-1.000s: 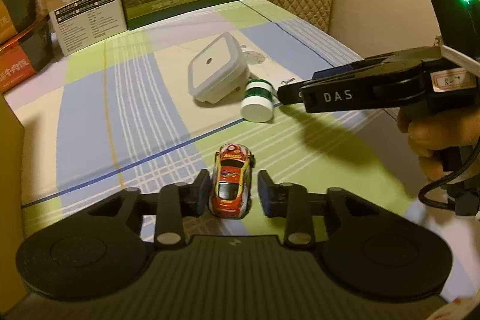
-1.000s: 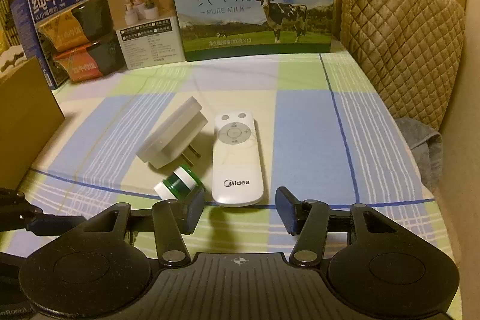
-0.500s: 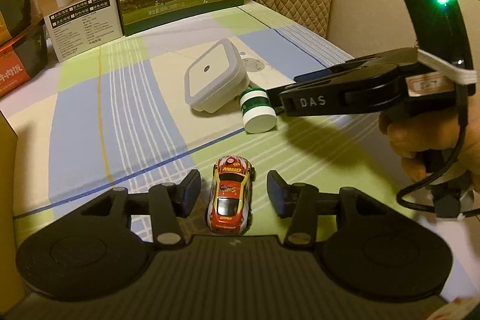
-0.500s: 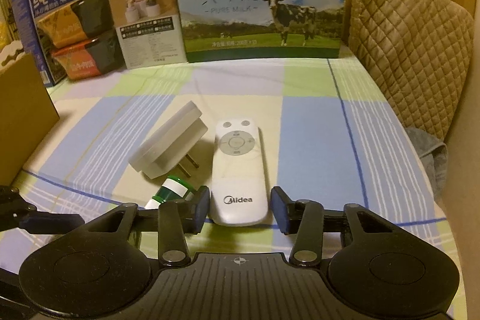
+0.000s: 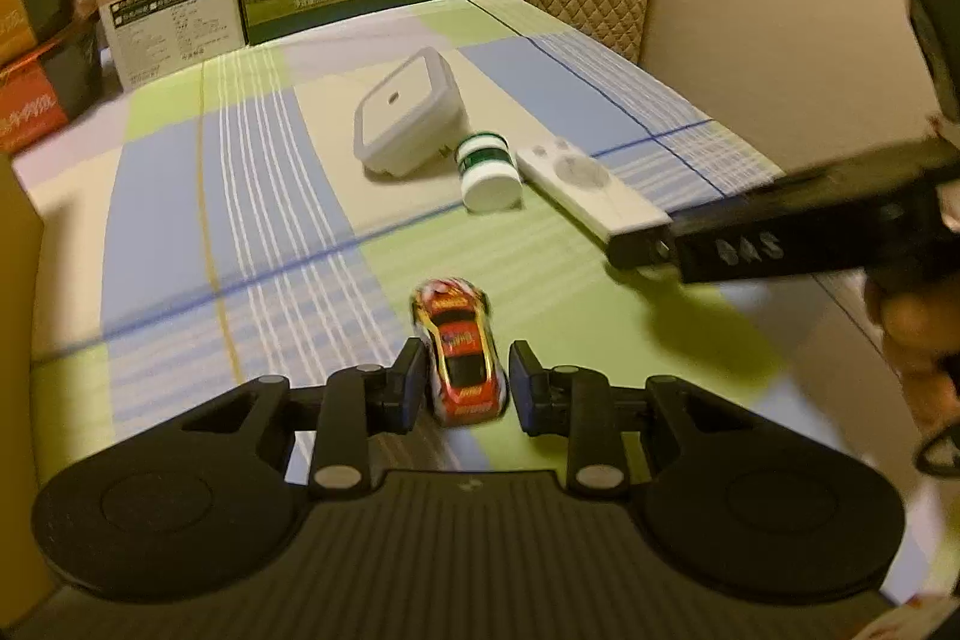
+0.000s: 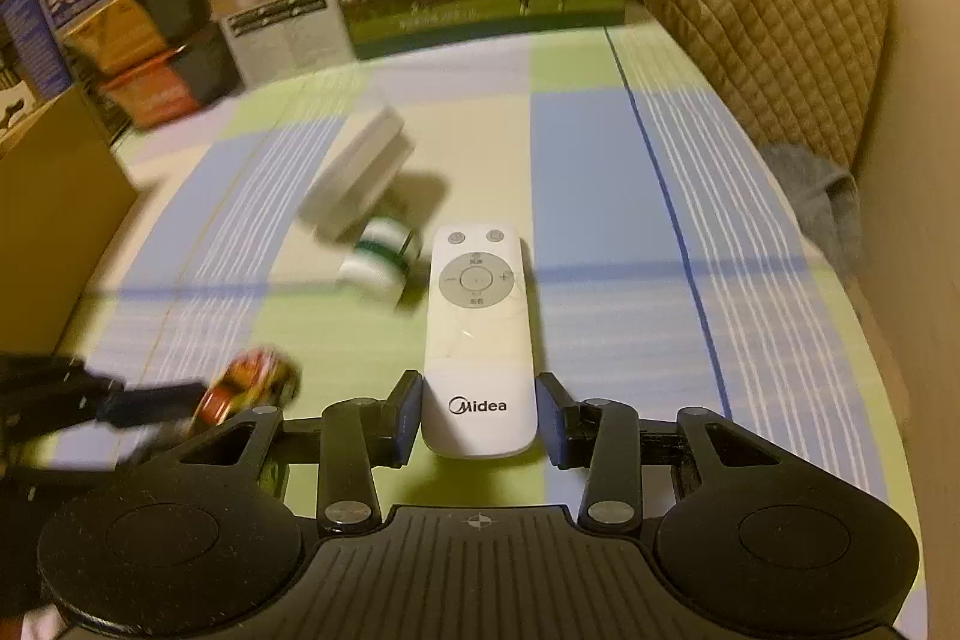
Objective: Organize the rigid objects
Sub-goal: 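Grasp the red-and-yellow toy car with the left tool while the right tool grasps the white remote, then lift the toy car with the left tool while the right tool lifts the remote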
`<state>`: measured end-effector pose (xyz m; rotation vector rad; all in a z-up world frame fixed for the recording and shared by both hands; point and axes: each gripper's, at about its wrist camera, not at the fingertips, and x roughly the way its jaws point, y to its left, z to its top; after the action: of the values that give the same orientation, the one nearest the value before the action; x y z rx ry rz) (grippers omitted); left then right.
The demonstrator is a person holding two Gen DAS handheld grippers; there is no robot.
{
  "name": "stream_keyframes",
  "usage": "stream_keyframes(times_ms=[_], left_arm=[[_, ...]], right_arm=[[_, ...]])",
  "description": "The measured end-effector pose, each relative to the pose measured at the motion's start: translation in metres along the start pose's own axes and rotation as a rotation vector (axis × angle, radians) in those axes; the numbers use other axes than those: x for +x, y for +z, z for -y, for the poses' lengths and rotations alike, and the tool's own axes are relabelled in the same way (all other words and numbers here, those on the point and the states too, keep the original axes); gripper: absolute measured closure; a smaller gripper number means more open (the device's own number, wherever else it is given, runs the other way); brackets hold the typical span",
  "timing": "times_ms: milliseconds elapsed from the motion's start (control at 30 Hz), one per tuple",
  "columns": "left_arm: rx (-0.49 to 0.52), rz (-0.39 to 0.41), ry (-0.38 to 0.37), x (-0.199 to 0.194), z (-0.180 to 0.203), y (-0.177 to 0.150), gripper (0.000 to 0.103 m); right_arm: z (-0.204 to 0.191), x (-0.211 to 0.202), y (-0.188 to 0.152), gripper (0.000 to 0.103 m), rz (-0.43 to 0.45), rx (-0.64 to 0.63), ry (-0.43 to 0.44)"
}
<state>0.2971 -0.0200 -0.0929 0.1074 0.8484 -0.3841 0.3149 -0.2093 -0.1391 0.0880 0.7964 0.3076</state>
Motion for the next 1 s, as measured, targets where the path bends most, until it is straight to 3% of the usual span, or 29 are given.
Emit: stream_keyframes(times_ms=[233,400,567,1000], left_arm=[[-0.017,0.009,0.023,-0.019,0.008,-0.015,0.077],[-0.128,0.055,0.024,-0.013,-0.008,-0.005,0.073],[-0.182,0.046,0.018,0.001,-0.016,0.002,0.073],[-0.131,0.028,0.044,0.016,-0.010,0.007,0.073]], right_arm=[[-0.012,-0.034,-0.034,0.065,-0.025,0.000,-0.005],[-0.009,-0.039,-0.031,0.058,0.031,-0.016,-0.010],[-0.005,-0.033,-0.024,0.057,0.030,0.029,0.013],[-0.006,-0.028,-0.017,0.056,0.045,0.035,-0.002]])
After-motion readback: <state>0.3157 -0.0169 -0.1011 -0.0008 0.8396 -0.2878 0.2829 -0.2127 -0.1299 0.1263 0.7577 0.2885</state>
